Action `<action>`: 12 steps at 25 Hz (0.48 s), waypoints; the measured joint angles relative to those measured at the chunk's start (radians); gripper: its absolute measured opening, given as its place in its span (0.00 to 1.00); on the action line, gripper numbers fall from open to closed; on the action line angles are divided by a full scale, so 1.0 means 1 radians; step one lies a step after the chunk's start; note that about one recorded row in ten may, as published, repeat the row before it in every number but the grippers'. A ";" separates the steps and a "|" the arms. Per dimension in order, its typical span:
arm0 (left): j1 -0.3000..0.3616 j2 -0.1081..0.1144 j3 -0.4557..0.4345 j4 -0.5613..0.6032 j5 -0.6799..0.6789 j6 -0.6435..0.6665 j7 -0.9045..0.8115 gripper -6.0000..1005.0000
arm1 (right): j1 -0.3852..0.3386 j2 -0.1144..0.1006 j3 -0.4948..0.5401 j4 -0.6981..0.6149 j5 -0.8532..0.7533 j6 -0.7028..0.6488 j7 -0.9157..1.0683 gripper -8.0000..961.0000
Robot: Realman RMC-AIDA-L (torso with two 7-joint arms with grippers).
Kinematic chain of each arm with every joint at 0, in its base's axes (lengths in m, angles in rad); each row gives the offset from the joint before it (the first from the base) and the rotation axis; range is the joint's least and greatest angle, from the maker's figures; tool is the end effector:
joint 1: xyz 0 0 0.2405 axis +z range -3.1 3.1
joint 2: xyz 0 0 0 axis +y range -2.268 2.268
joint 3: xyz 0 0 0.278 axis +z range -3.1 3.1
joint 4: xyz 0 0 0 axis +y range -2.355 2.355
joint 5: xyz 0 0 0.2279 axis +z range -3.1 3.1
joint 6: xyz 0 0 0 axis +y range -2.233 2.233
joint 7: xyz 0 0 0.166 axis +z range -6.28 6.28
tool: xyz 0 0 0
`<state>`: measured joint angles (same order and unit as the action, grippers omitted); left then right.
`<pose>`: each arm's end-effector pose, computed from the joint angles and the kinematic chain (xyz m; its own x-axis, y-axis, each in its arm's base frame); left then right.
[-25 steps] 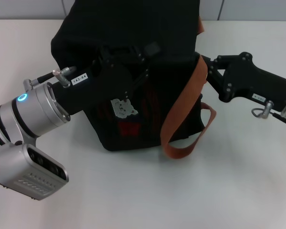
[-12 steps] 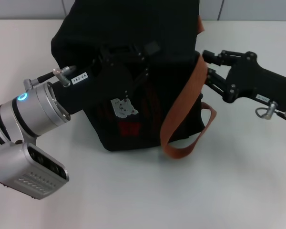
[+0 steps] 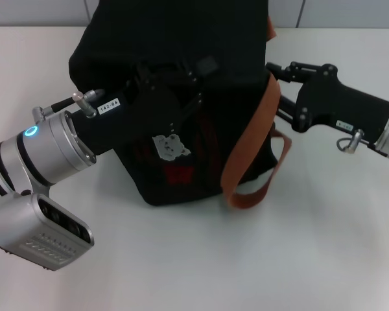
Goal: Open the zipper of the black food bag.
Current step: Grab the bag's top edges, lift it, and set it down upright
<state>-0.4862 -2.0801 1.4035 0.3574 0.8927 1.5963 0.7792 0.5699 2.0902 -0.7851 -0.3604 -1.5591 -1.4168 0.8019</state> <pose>-0.2149 0.3339 -0.0652 0.2777 -0.9276 -0.2500 -0.5253 0.0713 -0.8479 0.2571 0.3791 -0.0595 0.7590 0.0417 -0.6497 -0.3098 -0.8546 -0.4168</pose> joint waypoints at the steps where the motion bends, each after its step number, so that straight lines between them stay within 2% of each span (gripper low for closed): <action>1: 0.000 0.000 0.000 0.001 0.001 0.000 0.000 0.10 | 0.001 0.000 -0.003 0.002 0.014 0.005 -0.001 0.38; 4: 0.000 0.000 0.000 0.002 0.004 0.001 0.000 0.10 | 0.006 0.001 -0.010 0.004 0.041 0.014 -0.002 0.36; 9: -0.001 0.000 0.000 0.003 0.004 0.002 0.000 0.10 | 0.011 0.001 -0.014 0.004 0.041 0.013 -0.021 0.25; 12: -0.001 0.000 0.000 0.003 0.005 0.003 0.000 0.10 | 0.005 0.000 -0.063 0.000 0.037 0.002 -0.030 0.23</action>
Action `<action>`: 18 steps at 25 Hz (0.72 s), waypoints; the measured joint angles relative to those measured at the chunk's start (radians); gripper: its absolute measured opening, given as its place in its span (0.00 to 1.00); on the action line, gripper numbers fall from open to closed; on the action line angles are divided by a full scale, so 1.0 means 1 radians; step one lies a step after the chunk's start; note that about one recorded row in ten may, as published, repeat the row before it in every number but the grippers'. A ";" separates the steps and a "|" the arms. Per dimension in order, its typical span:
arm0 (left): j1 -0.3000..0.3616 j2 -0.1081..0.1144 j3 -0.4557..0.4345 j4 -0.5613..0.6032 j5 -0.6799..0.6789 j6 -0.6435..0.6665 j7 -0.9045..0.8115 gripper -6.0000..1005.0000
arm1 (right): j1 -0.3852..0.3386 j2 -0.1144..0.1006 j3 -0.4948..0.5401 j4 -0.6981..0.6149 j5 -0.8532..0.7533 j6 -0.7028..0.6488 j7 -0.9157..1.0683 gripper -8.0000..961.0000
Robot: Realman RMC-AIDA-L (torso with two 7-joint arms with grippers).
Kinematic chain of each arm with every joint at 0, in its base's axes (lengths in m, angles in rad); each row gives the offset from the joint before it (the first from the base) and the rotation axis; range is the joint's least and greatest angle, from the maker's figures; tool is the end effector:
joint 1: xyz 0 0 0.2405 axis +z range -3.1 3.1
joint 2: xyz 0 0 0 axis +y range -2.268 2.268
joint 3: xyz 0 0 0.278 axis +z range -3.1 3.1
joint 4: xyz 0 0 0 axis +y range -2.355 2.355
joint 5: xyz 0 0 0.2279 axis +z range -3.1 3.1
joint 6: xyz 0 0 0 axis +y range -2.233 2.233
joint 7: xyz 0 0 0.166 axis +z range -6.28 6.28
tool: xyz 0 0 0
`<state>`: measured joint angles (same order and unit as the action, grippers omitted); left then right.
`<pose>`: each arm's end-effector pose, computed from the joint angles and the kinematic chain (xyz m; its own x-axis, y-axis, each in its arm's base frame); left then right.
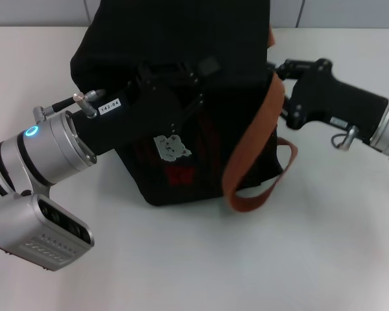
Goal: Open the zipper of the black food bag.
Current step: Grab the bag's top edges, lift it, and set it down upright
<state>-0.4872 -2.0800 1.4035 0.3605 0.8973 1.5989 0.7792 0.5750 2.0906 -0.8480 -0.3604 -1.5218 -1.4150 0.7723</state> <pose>-0.2138 0.3337 -0.0652 0.2703 -0.9300 -0.2490 -0.5261 0.0739 -0.8472 0.2504 0.3780 -0.0650 0.7682 0.0729 -0.6360 -0.2638 -0.8692 -0.4183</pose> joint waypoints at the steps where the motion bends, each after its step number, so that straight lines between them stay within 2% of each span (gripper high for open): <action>1: 0.000 0.000 0.000 0.000 0.000 0.000 0.000 0.10 | 0.000 0.000 0.000 0.000 0.000 0.000 0.000 0.23; 8: -0.001 0.000 0.000 0.000 0.000 0.000 0.000 0.10 | -0.044 -0.004 -0.014 -0.017 0.008 -0.022 0.000 0.30; 12: -0.001 0.000 0.001 0.000 0.000 0.001 0.000 0.10 | -0.027 -0.001 -0.011 -0.022 0.008 -0.015 -0.001 0.35; 18: -0.001 0.000 0.014 0.001 -0.005 0.005 0.000 0.10 | -0.012 0.002 -0.013 -0.019 0.032 0.010 -0.001 0.35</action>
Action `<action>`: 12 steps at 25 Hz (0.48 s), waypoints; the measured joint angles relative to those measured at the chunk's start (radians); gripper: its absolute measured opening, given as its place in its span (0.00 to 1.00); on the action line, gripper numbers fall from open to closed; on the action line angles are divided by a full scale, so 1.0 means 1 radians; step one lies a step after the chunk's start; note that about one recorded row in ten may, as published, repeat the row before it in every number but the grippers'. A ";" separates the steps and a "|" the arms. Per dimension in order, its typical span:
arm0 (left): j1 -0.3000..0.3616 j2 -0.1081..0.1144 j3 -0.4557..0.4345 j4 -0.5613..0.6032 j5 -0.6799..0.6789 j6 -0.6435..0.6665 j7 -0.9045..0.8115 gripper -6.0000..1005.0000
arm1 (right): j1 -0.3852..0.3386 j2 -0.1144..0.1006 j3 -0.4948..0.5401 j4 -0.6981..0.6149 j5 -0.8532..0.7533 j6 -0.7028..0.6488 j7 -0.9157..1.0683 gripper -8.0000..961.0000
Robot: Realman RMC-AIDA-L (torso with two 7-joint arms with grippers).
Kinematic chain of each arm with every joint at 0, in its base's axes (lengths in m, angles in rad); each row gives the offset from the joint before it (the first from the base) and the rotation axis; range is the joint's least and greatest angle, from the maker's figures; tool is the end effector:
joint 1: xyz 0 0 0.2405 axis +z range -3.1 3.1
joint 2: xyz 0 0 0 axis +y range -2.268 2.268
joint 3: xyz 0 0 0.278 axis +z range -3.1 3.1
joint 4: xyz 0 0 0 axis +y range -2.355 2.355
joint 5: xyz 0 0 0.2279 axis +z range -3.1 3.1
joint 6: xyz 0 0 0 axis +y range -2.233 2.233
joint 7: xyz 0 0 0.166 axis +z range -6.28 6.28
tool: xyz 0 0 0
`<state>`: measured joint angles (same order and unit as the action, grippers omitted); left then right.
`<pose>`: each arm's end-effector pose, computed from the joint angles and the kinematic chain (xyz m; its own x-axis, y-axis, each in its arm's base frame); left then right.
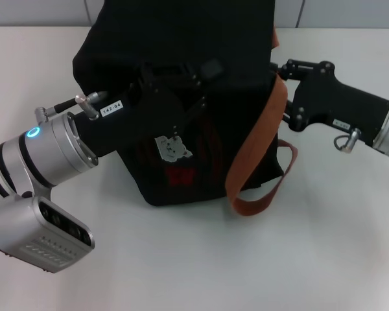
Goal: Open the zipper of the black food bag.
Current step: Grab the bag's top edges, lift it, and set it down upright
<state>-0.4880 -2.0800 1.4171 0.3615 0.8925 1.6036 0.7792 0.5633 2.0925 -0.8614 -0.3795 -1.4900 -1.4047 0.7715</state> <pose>-0.2123 0.3320 -0.0664 0.2612 -0.9347 -0.2413 -0.5247 0.0723 -0.8482 0.2512 0.3802 -0.0608 0.7653 0.0835 -0.6383 -0.2731 -0.8558 -0.4393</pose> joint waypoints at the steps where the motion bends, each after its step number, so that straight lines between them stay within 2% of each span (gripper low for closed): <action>1: 0.000 0.000 0.000 0.000 0.000 0.000 0.000 0.10 | 0.000 0.000 0.000 0.000 0.000 0.000 0.000 0.35; 12: 0.000 0.000 0.001 0.001 0.000 0.001 0.000 0.10 | 0.010 0.001 -0.060 0.011 0.017 0.007 -0.074 0.34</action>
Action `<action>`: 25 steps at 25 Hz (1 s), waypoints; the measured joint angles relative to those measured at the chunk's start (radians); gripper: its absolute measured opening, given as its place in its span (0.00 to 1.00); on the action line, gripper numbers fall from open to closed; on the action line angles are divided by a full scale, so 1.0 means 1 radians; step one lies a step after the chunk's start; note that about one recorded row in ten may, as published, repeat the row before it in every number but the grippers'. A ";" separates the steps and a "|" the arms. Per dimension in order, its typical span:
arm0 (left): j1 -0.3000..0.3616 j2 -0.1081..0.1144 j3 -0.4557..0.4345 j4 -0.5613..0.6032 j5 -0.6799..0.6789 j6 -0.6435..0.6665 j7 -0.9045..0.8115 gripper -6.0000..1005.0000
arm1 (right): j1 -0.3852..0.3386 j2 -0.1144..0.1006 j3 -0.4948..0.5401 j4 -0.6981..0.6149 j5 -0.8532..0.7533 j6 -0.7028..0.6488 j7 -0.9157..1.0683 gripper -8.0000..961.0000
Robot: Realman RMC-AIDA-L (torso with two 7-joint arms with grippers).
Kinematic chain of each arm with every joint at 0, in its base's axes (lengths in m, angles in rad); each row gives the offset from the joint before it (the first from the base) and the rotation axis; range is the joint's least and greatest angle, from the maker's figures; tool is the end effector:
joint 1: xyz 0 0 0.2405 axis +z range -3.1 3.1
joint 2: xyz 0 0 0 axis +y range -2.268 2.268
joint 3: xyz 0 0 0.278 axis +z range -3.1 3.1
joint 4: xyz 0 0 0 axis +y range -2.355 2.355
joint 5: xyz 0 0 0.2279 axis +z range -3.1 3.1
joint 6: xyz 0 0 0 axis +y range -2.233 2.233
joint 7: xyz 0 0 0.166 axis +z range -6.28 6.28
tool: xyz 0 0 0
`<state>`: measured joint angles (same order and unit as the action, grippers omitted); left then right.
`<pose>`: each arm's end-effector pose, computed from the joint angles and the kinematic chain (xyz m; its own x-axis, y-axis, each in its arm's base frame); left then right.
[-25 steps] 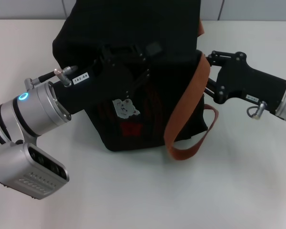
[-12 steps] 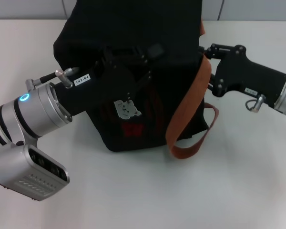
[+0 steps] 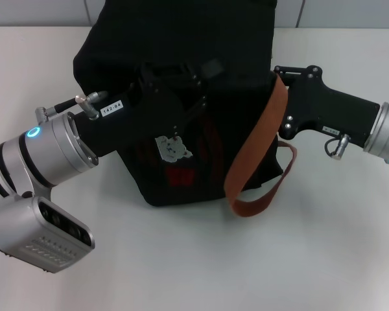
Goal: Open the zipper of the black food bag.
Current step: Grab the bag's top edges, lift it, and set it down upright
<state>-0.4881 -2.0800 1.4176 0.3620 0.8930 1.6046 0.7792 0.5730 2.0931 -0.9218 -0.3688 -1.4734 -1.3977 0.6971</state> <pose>-0.2120 0.3319 -0.0665 0.2595 -0.9353 -0.2407 -0.5245 0.0727 -0.8483 0.2457 0.3773 -0.0709 0.7897 0.1416 -0.5969 -0.1882 -0.8701 -0.4555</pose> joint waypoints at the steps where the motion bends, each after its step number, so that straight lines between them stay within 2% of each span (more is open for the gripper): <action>1: 0.000 0.000 0.000 0.000 0.000 0.000 0.000 0.10 | 0.001 0.000 0.000 0.003 0.007 0.001 0.000 0.34; 13: -0.001 0.000 0.010 0.000 -0.003 0.000 0.000 0.10 | 0.004 0.000 -0.004 0.007 0.028 0.001 -0.028 0.22; 18: -0.001 0.000 0.009 0.000 -0.003 0.000 0.000 0.10 | -0.009 -0.001 -0.018 0.007 0.018 0.003 -0.054 0.04; 25: -0.004 0.000 0.006 0.001 -0.019 -0.006 -0.033 0.10 | -0.064 -0.006 -0.030 0.010 -0.057 0.040 -0.062 0.01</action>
<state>-0.4917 -2.0801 1.4239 0.3630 0.8740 1.5990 0.7459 0.5087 2.0875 -0.9517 -0.3585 -1.5301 -1.3580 0.6347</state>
